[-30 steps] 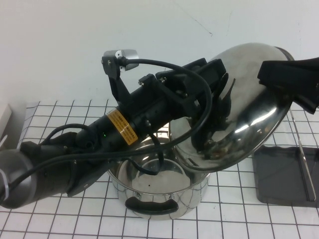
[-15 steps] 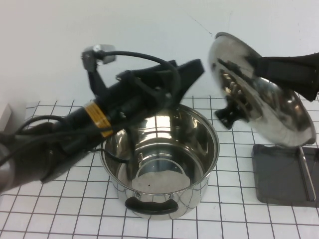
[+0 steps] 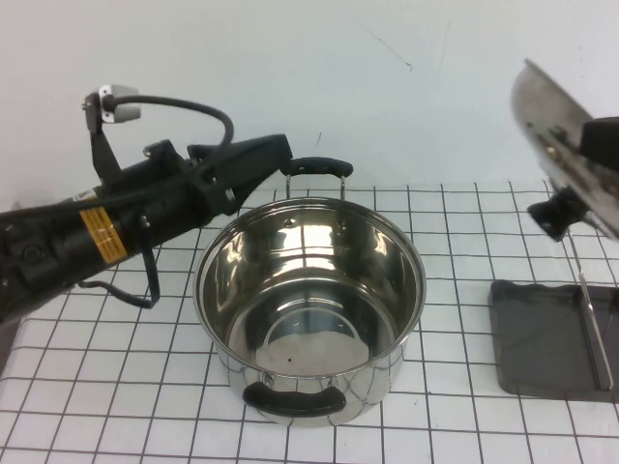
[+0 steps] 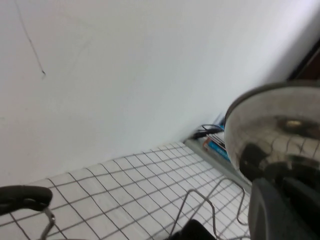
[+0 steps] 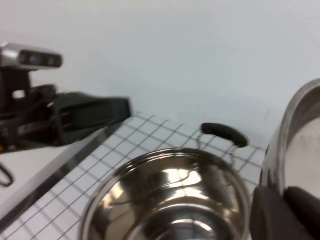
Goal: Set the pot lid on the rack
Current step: Place the pot lid on the pot rack
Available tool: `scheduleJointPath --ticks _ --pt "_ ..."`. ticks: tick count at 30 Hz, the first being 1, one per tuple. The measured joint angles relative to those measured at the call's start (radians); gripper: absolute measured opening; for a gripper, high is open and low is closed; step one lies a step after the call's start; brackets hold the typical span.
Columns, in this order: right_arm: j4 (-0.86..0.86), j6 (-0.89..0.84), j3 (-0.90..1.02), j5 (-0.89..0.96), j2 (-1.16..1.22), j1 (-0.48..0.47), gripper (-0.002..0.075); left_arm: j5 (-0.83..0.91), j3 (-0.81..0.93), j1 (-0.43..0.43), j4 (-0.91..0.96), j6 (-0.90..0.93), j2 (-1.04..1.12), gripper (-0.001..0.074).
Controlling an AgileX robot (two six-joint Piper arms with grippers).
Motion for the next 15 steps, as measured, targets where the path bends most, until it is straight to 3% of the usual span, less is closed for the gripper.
scheduleJointPath --ticks 8,15 --pt "-0.065 0.132 0.005 -0.103 -0.033 0.0 0.0026 -0.008 0.0 0.0 0.121 -0.009 -0.033 0.0003" --pt "-0.021 0.172 0.126 -0.229 -0.033 0.0 0.0026 -0.014 0.0 0.0 0.164 -0.026 -0.041 0.0"
